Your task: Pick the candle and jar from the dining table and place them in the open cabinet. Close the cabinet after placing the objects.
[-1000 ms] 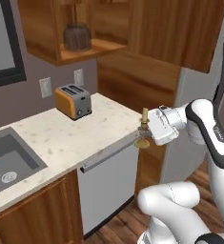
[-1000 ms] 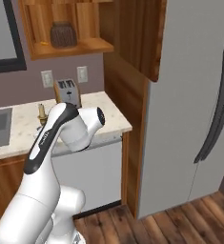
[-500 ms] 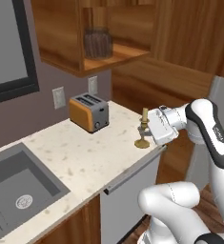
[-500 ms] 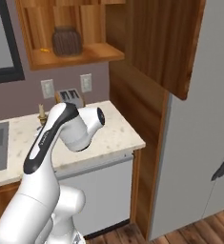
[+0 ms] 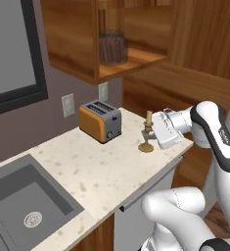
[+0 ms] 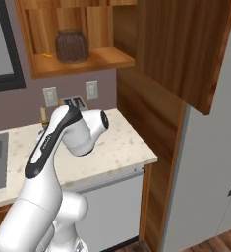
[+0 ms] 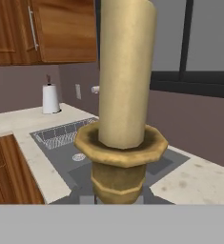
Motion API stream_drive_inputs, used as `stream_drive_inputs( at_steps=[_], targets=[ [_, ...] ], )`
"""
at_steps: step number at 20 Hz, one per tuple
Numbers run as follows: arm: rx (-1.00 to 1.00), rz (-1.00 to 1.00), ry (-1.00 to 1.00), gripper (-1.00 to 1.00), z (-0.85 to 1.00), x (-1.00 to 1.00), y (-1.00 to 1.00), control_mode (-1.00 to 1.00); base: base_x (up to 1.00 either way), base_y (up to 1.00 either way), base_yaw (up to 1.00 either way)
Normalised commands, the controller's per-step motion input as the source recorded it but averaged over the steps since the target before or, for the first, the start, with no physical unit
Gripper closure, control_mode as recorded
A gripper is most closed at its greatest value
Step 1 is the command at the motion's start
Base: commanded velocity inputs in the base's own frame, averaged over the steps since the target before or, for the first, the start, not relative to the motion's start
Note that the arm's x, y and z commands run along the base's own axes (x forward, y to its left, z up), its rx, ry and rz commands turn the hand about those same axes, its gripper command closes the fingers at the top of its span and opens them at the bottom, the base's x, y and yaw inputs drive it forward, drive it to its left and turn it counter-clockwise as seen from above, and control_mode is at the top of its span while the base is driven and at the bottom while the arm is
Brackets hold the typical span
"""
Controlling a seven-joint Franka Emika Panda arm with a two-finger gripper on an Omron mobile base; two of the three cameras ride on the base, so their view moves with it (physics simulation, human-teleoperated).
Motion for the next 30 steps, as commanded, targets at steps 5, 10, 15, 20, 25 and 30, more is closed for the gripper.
stream_drive_inputs(
  at_steps=[5, 10, 15, 20, 25, 30],
  targets=[
    [0.00, 0.00, 0.00, 1.00, 0.00, 0.00, 0.00, 1.00, 0.44, -0.01, 0.01],
    [0.00, 0.00, 0.00, 1.00, 0.00, 0.00, 0.00, 1.00, 0.49, -0.32, 0.10],
    [0.00, 0.00, 0.00, 1.00, 0.00, 0.00, 0.00, 1.00, 0.38, -0.44, 0.14],
    [0.00, 0.00, 0.00, 1.00, 0.00, 0.00, 0.00, 1.00, 0.29, -0.46, 0.11],
    [0.00, 0.00, 0.00, 1.00, 0.00, 0.00, 0.00, 1.00, 0.28, -0.42, 0.09],
    [0.00, 0.00, 0.00, 1.00, 0.00, 0.00, 0.00, 1.00, 0.25, -0.37, 0.07]
  ],
)
